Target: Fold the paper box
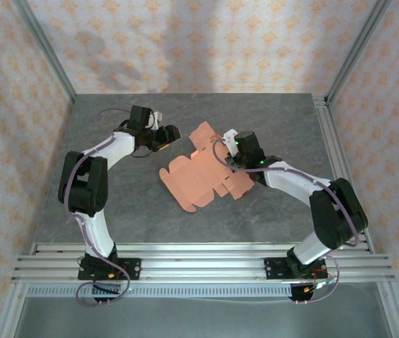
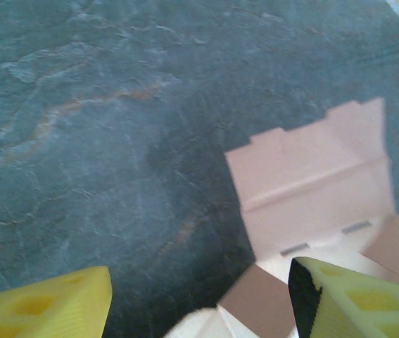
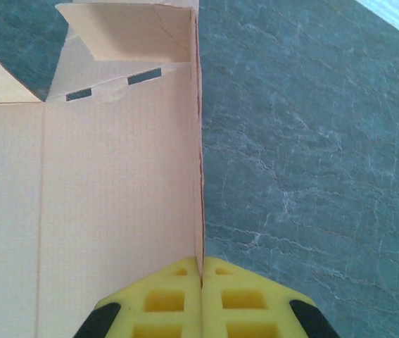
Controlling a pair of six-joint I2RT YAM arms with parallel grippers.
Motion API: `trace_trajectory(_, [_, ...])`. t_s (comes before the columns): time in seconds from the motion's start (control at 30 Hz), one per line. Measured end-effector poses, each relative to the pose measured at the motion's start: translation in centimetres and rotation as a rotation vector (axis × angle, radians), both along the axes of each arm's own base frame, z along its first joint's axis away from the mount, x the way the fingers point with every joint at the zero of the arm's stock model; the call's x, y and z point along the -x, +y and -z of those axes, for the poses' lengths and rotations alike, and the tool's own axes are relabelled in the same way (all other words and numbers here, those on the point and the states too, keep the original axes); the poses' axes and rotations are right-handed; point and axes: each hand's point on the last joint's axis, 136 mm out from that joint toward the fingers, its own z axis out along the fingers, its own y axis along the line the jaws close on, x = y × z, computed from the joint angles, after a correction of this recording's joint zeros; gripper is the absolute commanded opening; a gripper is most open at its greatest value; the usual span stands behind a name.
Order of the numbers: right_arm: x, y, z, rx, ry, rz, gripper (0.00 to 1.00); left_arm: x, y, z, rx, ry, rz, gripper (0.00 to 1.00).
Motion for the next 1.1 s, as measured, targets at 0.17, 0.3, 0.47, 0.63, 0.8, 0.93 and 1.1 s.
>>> trace_trajectory(0.17, [0.2,0.1,-0.6,-0.003,-0.016,-0.018,0.00,-1.3,1.0,3.1,-0.019,0.061,-0.044,0.69])
trace_trajectory(0.3, [0.2,0.0,-1.5,-0.008,-0.040,-0.019,0.00,-1.8,1.8,4.7,-0.026,0.100,-0.071,0.69])
trace_trajectory(0.47, [-0.2,-0.5,-1.3,0.042,-0.058,-0.006,0.00,-1.9,2.1,5.1,-0.029,0.112,-0.083,0.69])
trace_trajectory(0.63, [-0.5,-0.1,0.4,0.075,-0.011,-0.020,0.00,-1.8,2.4,5.1,-0.043,0.114,-0.092,0.70])
trace_trajectory(0.8, [-0.4,1.3,0.9,0.020,0.064,-0.081,0.00,-0.7,2.7,5.1,-0.051,0.121,-0.100,0.70])
trace_trajectory(0.93, [-0.7,2.0,1.0,-0.051,0.155,-0.130,0.01,0.2,3.4,5.2,-0.053,0.133,-0.110,0.71])
trace_trajectory(1.1, [-1.6,2.8,3.7,-0.093,0.329,-0.171,0.08,0.6,4.1,4.8,-0.052,0.131,-0.125,0.71])
